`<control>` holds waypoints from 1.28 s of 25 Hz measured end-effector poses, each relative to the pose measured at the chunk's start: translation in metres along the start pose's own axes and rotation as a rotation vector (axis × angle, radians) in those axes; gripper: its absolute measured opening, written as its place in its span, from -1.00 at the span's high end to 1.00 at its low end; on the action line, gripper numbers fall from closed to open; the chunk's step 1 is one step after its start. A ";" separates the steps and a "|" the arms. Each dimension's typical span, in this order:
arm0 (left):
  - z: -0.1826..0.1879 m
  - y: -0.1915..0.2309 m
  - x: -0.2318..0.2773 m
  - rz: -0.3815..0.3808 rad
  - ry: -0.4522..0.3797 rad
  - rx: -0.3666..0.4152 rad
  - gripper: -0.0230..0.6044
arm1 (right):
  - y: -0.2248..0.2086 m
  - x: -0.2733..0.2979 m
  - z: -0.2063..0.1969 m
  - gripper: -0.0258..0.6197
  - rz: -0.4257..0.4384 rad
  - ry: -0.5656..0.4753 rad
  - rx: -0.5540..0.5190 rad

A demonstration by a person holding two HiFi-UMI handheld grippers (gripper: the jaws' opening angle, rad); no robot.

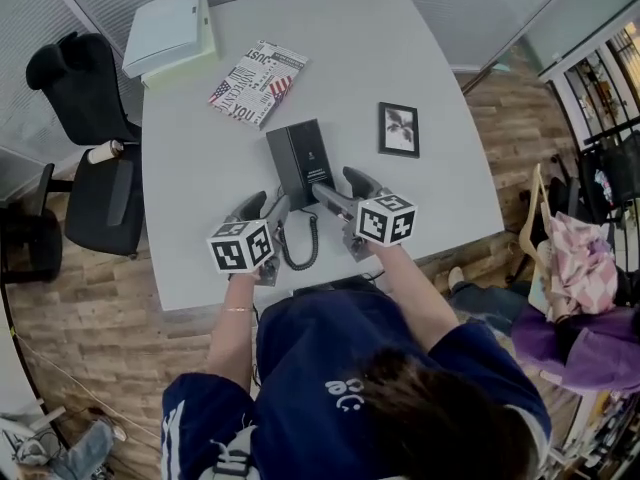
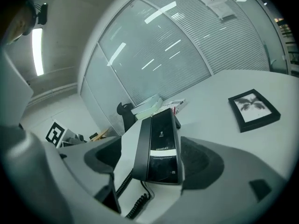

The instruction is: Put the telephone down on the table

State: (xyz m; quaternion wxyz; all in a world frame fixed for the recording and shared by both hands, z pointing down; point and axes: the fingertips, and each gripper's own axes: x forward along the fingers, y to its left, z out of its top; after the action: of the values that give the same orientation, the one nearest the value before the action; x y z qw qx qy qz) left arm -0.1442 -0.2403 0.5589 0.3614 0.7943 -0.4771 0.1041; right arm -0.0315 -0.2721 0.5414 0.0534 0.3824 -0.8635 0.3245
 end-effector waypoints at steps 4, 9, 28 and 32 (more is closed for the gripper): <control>-0.013 -0.017 -0.022 -0.007 -0.032 0.056 0.25 | 0.017 -0.020 -0.014 -0.29 -0.019 -0.001 -0.057; -0.031 -0.030 -0.043 -0.010 -0.063 0.084 0.26 | 0.035 -0.041 -0.036 -0.29 -0.045 0.007 -0.117; -0.050 -0.043 -0.080 -0.029 -0.153 0.107 0.78 | 0.073 -0.068 -0.066 0.40 -0.049 0.002 -0.210; -0.051 -0.042 -0.078 -0.014 -0.144 0.100 0.91 | 0.069 -0.071 -0.061 0.74 -0.074 -0.019 -0.217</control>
State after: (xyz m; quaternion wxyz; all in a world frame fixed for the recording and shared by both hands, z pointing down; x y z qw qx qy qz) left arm -0.1413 -0.1410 0.5357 0.2868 0.8201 -0.4905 0.0676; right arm -0.0391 -0.1573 0.5295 0.0981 0.4092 -0.8792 0.2234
